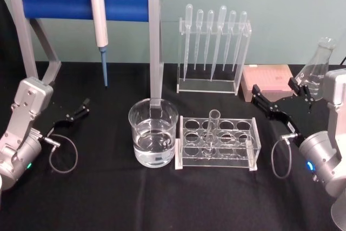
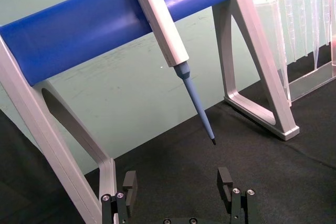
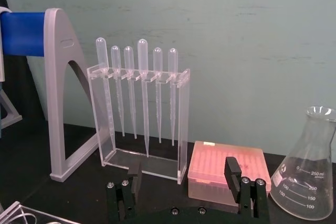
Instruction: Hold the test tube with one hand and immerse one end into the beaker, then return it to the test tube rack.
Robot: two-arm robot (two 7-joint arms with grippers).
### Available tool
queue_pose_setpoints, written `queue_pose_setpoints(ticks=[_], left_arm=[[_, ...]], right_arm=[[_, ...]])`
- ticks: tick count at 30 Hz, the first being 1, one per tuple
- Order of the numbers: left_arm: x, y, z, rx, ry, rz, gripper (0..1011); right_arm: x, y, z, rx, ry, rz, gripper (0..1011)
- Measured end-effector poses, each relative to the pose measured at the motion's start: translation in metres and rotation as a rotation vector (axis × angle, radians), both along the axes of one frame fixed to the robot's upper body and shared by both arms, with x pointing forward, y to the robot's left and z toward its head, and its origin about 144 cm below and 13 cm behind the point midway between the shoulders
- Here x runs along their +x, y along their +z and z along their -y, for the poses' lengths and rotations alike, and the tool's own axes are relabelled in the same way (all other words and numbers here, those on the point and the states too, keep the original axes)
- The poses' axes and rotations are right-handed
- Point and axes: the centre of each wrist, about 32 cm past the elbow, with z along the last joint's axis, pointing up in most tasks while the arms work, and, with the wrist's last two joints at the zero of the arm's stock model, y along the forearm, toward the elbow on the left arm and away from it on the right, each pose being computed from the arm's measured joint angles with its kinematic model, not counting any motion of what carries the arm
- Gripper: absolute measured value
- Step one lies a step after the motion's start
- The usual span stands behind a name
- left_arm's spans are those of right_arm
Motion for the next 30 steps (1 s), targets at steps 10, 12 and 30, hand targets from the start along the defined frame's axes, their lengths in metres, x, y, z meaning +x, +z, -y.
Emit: queue_pose_setpoints(ticks=[10,12,30], left_arm=[[0.0000,0.0000,0.0000,0.000,0.000,0.000,1000],[0.0000,0.0000,0.0000,0.000,0.000,0.000,1000],[0.0000,0.0000,0.0000,0.000,0.000,0.000,1000]], right_arm=[[-0.0002,0.0012,0.0001,-0.002,-0.001,0.002,1003],[-0.0003,0.0012,0.0001,-0.002,-0.001,0.002,1003],[-0.0005,0.0020,-0.0002,-0.004,-0.003,0.003,1003]])
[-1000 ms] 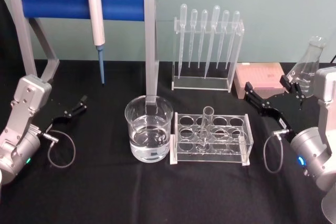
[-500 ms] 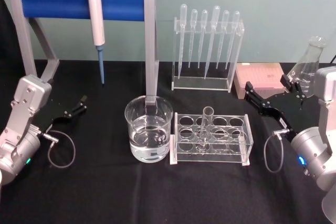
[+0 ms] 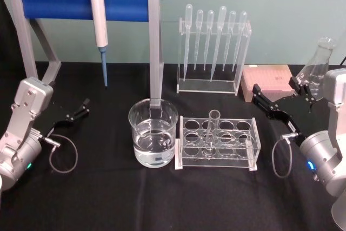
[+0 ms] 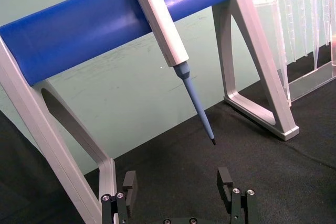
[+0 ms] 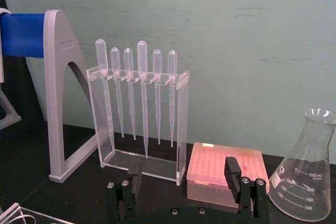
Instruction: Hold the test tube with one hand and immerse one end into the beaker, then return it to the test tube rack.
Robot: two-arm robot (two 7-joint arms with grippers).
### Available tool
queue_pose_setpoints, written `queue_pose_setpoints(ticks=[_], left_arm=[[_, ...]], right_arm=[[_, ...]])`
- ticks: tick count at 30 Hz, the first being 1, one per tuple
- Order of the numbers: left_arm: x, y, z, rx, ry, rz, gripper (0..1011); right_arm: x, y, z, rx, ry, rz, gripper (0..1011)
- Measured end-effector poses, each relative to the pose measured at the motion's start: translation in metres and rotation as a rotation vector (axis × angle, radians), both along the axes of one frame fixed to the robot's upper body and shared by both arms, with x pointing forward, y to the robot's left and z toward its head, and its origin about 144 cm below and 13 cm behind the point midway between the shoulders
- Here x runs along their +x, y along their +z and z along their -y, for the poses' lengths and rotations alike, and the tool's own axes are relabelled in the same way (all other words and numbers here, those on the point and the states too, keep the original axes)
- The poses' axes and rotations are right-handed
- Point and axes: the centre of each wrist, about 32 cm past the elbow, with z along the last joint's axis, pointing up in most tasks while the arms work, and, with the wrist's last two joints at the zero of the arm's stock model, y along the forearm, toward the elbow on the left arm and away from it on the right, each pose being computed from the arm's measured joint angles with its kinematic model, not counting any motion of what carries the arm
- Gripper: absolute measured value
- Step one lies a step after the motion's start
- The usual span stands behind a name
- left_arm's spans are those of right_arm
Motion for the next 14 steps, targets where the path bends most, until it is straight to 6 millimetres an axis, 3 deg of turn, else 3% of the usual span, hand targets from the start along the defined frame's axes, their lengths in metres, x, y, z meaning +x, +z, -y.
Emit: queue_pose_setpoints(ticks=[14], left_arm=[[0.0000,0.0000,0.0000,0.000,0.000,0.000,1000]], right_arm=[[0.0000,0.0003,0.0000,0.000,-0.001,0.001,1003]])
